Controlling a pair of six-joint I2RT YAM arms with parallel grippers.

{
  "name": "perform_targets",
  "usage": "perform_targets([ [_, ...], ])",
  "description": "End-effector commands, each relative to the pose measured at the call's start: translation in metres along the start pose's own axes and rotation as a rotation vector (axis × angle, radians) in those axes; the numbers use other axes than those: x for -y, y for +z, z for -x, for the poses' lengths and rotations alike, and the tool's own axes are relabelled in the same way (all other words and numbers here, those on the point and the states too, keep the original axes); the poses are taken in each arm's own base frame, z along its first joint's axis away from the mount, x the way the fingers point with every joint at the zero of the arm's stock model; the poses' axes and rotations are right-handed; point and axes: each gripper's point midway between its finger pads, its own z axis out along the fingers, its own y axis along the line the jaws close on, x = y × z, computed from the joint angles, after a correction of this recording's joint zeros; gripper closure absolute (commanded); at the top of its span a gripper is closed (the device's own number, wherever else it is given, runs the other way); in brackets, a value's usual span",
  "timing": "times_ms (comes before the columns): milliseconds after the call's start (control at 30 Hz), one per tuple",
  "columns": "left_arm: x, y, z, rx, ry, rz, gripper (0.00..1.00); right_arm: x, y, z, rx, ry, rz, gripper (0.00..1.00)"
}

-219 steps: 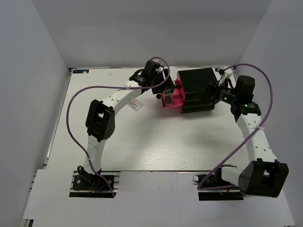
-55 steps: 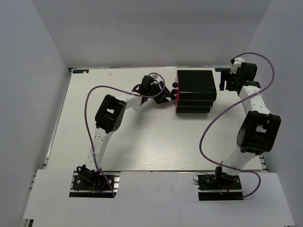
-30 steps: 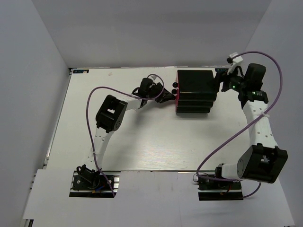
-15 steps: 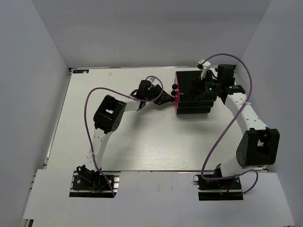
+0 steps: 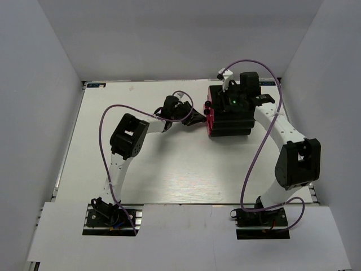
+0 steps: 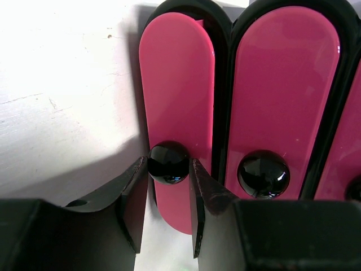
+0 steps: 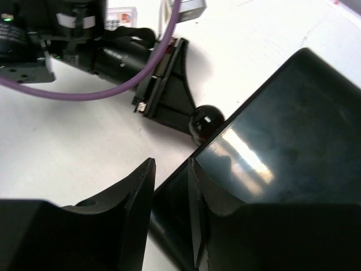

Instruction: Organize the makeup

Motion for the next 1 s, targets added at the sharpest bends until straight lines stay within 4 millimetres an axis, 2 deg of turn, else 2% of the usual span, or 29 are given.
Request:
perform_targets([
  [0,-0.01,-0.017,-0.009,-0.04,0.003,0.062,0.85,0.013,0.005,0.005,-0.03,0.01,-0.074,0.65],
  [133,-0.014,-0.027,-0.008,-0.038,0.011,0.079,0.86,0.031,0.008,-0.005,-0.064,0.029,-0.161,0.67],
  [300,-0.023,-0.046,0.005,-0.017,0.022,0.108,0.86,0.051,0.005,-0.013,-0.106,0.044,-0.283,0.67],
  [500,-0.036,-0.064,0.007,-0.016,0.03,0.143,0.86,0.061,0.003,-0.016,-0.124,0.044,-0.347,0.67],
  [567,-0.039,-0.069,0.003,-0.024,0.038,0.156,0.86,0.064,0.001,-0.018,-0.134,0.047,-0.365,0.67],
  [700,-0.048,-0.082,0.011,-0.004,0.03,0.171,0.86,0.065,0.002,-0.022,-0.146,0.049,-0.374,0.67],
  [900,-0.045,-0.09,0.015,0.006,0.049,0.181,0.86,0.063,0.003,-0.023,-0.149,0.05,-0.362,0.64],
  [933,-0.047,-0.093,0.019,0.012,0.044,0.187,0.86,0.062,0.002,-0.023,-0.146,0.05,-0.358,0.61],
  [967,-0.045,-0.093,0.02,0.013,0.051,0.185,0.86,0.06,0.002,-0.021,-0.144,0.05,-0.348,0.53],
])
